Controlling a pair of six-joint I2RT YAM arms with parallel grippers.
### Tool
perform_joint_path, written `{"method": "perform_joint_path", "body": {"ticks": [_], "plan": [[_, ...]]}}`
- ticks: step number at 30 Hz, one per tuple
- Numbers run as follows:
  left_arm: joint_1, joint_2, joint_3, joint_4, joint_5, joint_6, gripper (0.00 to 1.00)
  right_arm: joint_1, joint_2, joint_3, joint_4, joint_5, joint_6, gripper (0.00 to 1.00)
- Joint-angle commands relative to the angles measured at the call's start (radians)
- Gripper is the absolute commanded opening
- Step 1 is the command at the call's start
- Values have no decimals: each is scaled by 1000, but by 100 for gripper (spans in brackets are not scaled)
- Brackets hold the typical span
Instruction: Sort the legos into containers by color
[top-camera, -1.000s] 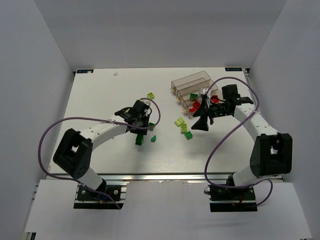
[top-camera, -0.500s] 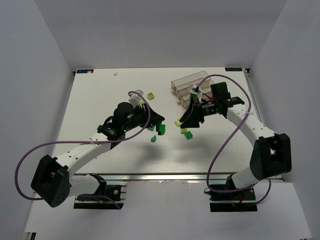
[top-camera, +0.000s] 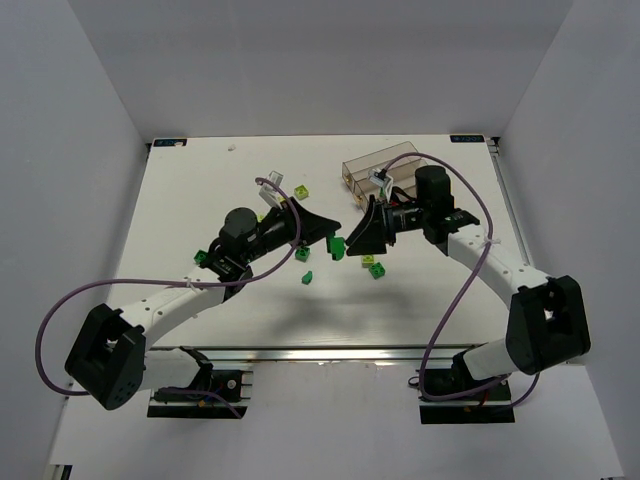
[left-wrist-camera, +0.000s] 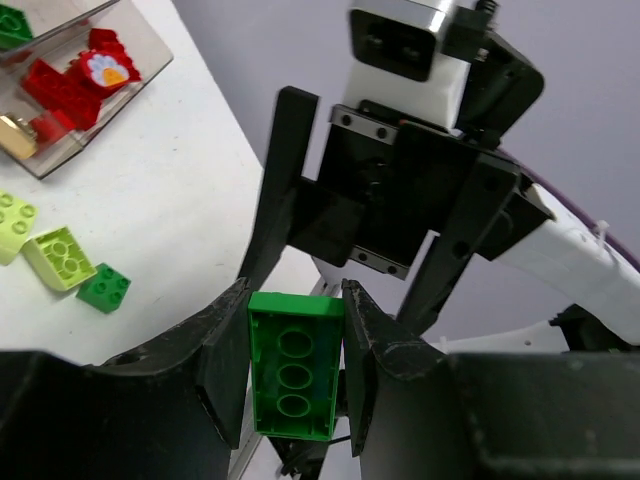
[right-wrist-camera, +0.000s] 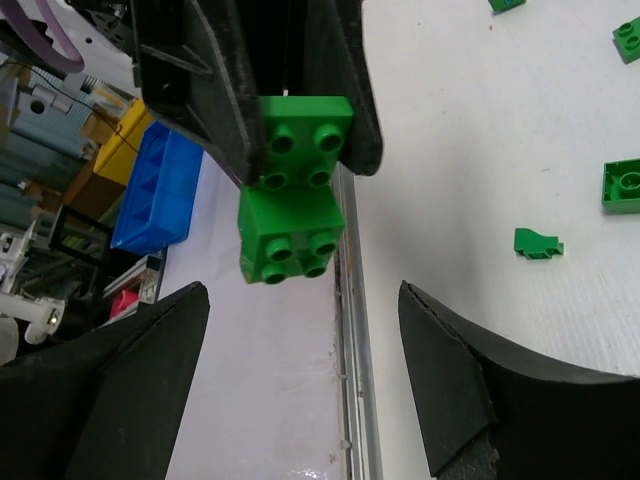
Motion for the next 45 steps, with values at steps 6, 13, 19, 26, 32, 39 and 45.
{"method": "perform_joint_path", "body": {"ticks": [6, 13, 19, 26, 32, 39, 45], "plan": [[5, -15, -24, 114, 34, -49, 0, 42, 33, 10, 182, -16, 166, 80], [5, -12, -24, 121, 36, -53, 0, 64, 53, 19, 234, -19, 210, 75], [5, -10, -32, 125, 36, -53, 0, 67, 53, 2, 277, -37, 241, 59], [5, -25, -35, 87, 35, -23, 0, 62, 54, -22, 437, -125, 347, 0], [20, -62, -35, 10, 25, 26, 0, 33, 53, -19, 444, -146, 345, 0], [52, -93, -41, -31, 31, 41, 0, 10, 51, -8, 408, -151, 312, 0], [75, -119, -47, -62, 34, 52, 0, 5, 49, 30, 264, -143, 183, 0]]}}
